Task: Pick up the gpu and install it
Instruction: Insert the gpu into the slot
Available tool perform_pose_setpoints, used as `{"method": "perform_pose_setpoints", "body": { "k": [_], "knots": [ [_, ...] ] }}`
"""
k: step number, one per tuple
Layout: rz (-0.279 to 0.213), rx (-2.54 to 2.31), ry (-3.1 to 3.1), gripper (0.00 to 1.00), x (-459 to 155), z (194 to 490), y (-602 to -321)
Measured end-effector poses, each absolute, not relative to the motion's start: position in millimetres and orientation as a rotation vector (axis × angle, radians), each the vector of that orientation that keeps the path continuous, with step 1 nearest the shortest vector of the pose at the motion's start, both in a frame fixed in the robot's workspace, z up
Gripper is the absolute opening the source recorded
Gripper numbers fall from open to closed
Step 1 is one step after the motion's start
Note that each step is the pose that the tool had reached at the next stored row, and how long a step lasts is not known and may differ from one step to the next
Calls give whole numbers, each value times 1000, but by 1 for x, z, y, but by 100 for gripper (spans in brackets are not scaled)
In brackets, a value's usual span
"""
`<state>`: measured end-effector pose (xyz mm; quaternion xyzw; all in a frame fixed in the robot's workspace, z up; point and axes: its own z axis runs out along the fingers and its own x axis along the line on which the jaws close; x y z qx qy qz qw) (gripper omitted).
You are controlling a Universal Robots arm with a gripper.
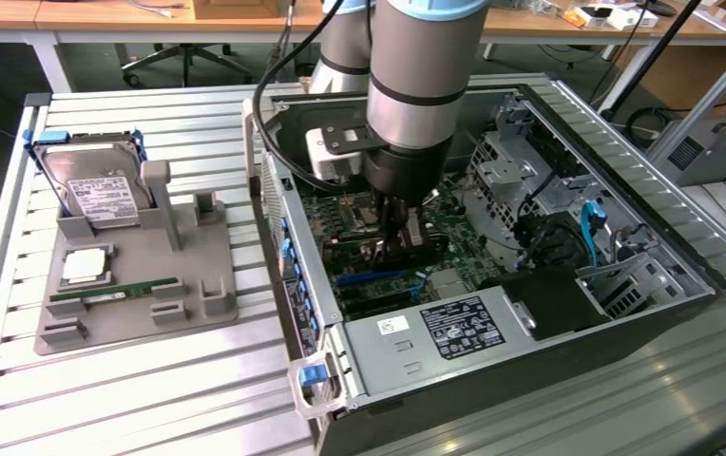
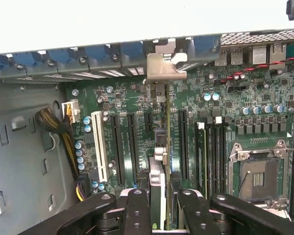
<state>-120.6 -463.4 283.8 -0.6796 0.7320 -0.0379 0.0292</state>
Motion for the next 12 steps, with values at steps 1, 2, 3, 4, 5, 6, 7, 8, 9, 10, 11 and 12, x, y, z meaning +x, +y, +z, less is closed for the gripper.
{"method": "perform_pose_setpoints", "body": {
  "k": [1,2,3,4,5,6,7,8,9,10,11,12],
  "knots": [
    [-117,-2097,2257,27,-121,283,-463],
    [-117,-2098,2257,27,-121,283,-462],
    [-117,-2098,2256,27,-122,282,-462],
    [-117,-2099,2255,27,-123,282,-462],
    [-117,-2100,2255,27,-123,282,-462],
    [-117,-2101,2254,27,-124,281,-462],
    [-116,-2101,2253,27,-124,281,-461],
    [-117,-2102,2252,27,-125,281,-461],
    [-116,-2103,2252,27,-125,280,-461],
    [-116,-2104,2251,27,-125,280,-460],
    [-116,-2105,2250,27,-126,279,-460],
    [-116,-2106,2248,27,-126,279,-459]
  ]
}}
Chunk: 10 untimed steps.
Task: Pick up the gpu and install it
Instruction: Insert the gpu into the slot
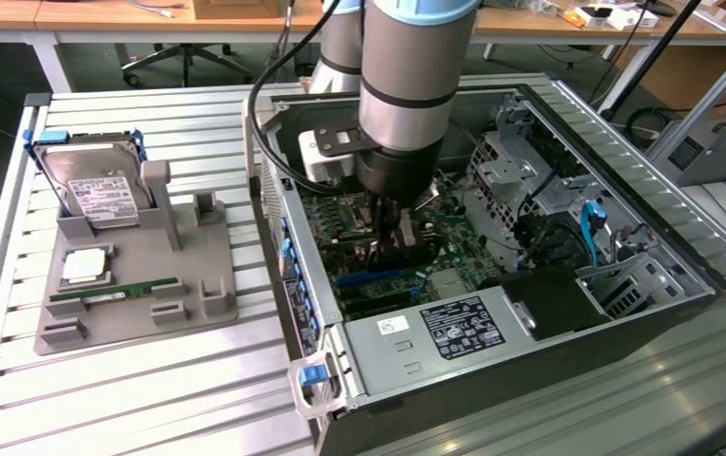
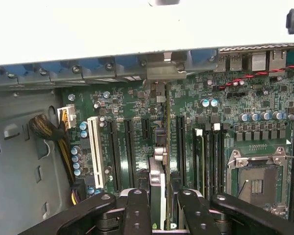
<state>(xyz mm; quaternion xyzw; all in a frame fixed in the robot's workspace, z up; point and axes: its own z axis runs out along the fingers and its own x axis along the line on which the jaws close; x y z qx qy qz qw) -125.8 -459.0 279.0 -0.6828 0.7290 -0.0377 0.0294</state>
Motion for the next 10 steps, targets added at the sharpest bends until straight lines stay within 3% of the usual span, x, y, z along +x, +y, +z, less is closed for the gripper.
{"method": "perform_pose_setpoints", "body": {
  "k": [10],
  "knots": [
    [-116,-2113,2241,27,-130,273,-457]
  ]
}}
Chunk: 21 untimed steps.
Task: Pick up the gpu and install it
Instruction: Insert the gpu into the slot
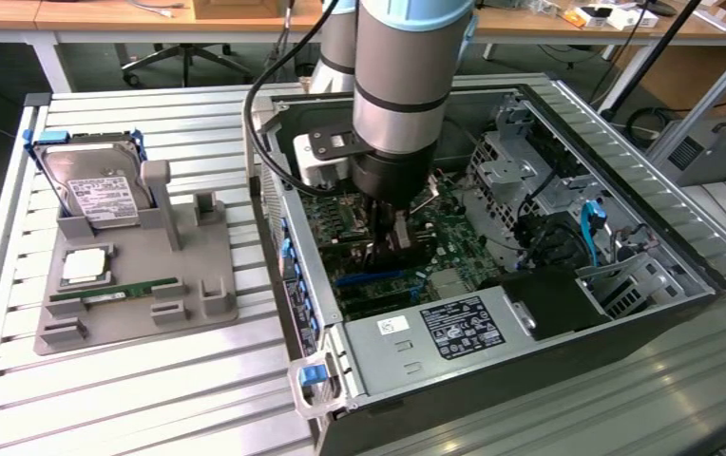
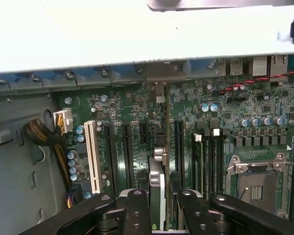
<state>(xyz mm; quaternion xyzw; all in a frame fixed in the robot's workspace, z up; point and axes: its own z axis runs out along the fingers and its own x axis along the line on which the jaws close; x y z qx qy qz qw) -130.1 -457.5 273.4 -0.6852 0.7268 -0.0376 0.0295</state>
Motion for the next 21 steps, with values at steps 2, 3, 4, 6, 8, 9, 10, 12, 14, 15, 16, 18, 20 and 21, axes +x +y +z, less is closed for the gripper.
{"method": "perform_pose_setpoints", "body": {
  "k": [2,3,4,6,8,9,10,12,14,15,16,18,20,21],
  "knots": [
    [-116,-2114,2241,27,-130,272,-457],
    [-116,-2114,2240,27,-130,270,-457],
    [-116,-2115,2240,27,-131,270,-457],
    [-116,-2116,2239,27,-131,269,-457],
    [-116,-2119,2236,27,-131,268,-457],
    [-116,-2120,2235,27,-131,267,-457],
    [-116,-2121,2234,27,-131,267,-457],
    [-116,-2122,2232,27,-131,265,-457],
    [-116,-2124,2230,27,-131,264,-457],
    [-116,-2125,2229,27,-131,263,-457],
    [-115,-2129,2226,27,-131,263,-457],
    [-115,-2138,2217,27,-131,263,-457],
    [-114,-2166,2188,27,-132,263,-457],
    [-113,-2187,2166,27,-131,263,-457]
  ]
}}
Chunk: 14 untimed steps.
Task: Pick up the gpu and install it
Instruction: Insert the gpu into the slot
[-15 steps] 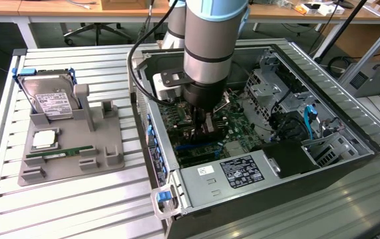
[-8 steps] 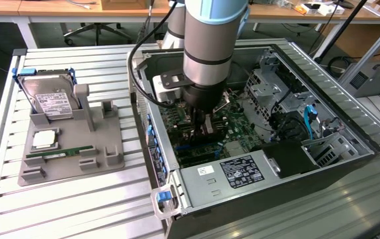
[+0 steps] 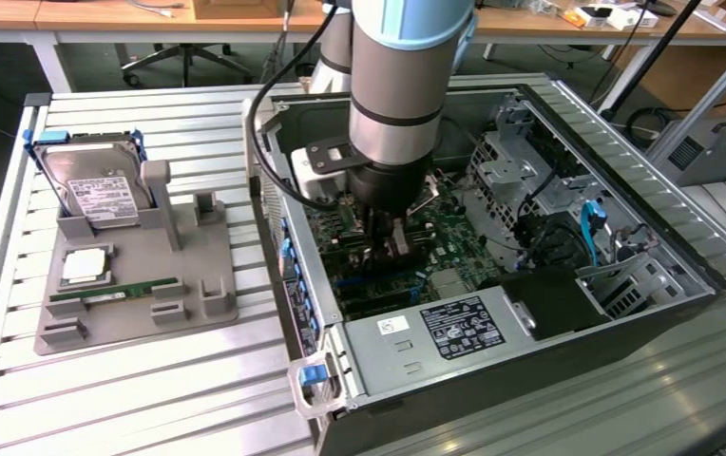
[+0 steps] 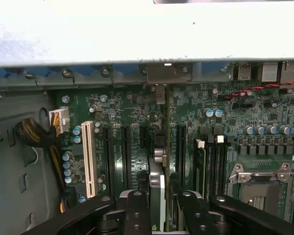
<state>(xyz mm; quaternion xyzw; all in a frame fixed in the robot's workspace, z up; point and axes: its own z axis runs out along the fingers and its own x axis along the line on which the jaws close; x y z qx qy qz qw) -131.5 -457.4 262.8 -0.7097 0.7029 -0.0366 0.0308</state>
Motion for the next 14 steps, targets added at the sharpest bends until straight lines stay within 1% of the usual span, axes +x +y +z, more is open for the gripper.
{"method": "perform_pose_setpoints", "body": {
  "k": [8,14],
  "knots": [
    [-112,-2201,2151,27,-131,262,-454],
    [-112,-2200,2152,27,-131,261,-445]
  ]
}}
